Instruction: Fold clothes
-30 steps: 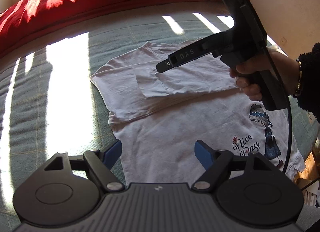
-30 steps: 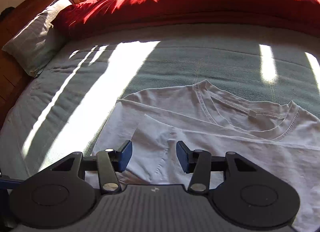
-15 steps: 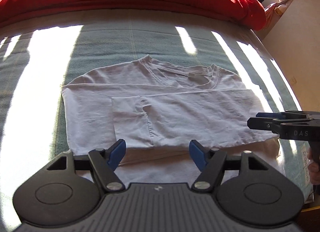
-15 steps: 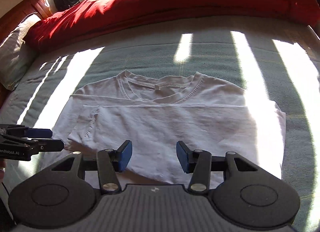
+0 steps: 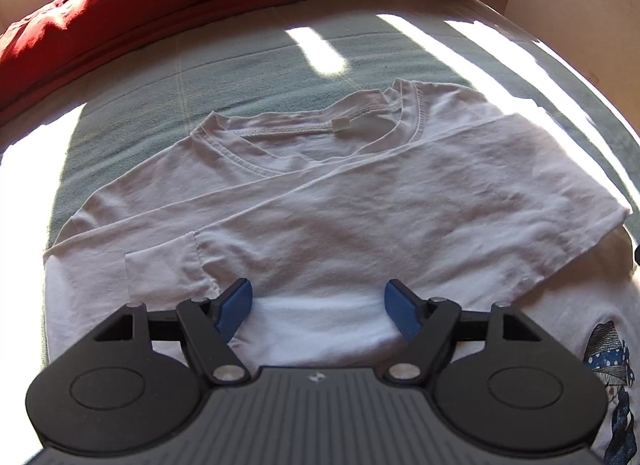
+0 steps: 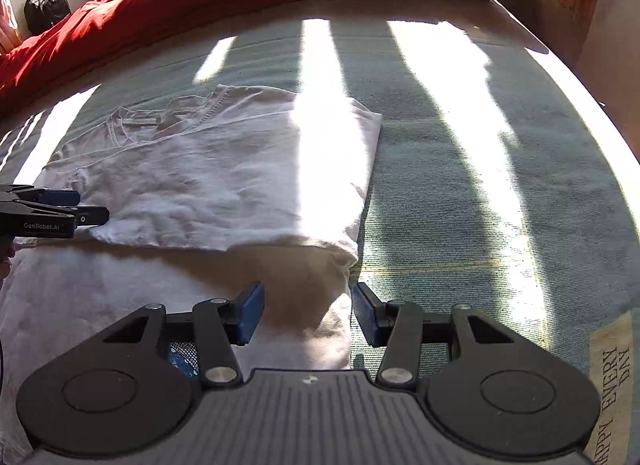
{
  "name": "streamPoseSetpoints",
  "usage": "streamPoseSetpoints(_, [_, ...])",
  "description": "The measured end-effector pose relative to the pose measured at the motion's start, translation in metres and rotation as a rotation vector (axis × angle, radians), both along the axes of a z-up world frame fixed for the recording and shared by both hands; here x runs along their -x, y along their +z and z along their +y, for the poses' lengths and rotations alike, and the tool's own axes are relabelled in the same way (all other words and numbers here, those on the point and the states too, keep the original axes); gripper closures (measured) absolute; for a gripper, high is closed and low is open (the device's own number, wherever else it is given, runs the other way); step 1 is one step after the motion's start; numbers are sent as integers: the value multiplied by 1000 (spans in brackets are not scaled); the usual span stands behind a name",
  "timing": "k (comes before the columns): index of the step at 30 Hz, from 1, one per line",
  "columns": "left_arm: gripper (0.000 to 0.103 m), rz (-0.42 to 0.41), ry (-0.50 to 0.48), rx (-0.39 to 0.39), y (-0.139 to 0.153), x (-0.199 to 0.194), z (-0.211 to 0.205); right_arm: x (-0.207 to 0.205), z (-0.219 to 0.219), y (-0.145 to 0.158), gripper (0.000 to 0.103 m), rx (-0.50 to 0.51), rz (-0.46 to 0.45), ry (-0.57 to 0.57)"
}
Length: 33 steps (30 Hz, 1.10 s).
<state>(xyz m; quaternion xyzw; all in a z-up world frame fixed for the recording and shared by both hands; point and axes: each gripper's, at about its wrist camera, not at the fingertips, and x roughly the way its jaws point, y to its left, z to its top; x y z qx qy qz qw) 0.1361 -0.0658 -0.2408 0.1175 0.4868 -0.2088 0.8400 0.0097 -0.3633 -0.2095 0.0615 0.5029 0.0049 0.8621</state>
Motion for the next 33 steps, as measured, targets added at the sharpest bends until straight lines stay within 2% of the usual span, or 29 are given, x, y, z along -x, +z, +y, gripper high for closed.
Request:
streamPoseSetpoints(9, [27, 27, 26, -52, -1, -5, -9, -24, -12, -27, 51, 74, -83, -61])
streamPoseSetpoints(12, [27, 28, 34, -62, -1, -5, -10, -22, -9, -26, 51, 149, -96, -82])
streamPoseSetpoints(14, [27, 34, 37, -79, 0, -6, -12, -15, -6, -25, 49, 207, -91, -57])
streamPoseSetpoints(16, [27, 47, 42, -99, 2, -8, -15, -10, -6, -23, 50, 259, -53, -51])
streamPoseSetpoints(17, [27, 50, 40, -114, 4, -9, -17, -7, -7, -21, 56, 279, -33, -58])
streamPoseSetpoints(18, [27, 52, 37, -132, 6, -9, -20, -3, -14, -15, 60, 233, -35, -72])
streamPoseSetpoints(20, [34, 26, 9, -165, 16, -7, -28, 3, -23, -2, 86, 142, -58, -86])
streamPoseSetpoints(21, [34, 12, -11, -161, 22, -6, -33, 3, -23, 3, 90, 127, -73, -71])
streamPoseSetpoints(23, [34, -12, -48, -111, 39, -4, -45, -5, -16, 14, 94, 106, -119, -25])
streamPoseSetpoints(26, [33, -22, -107, -35, 59, -7, -70, -26, -4, 12, 94, 63, -148, 25])
streamPoseSetpoints(30, [33, 37, -203, 109, 69, -14, -117, -41, 7, -14, 95, 56, -78, 35])
streamPoseSetpoints(33, [33, 107, -288, 216, 65, -16, -154, -33, 8, -25, 95, 19, -69, 21])
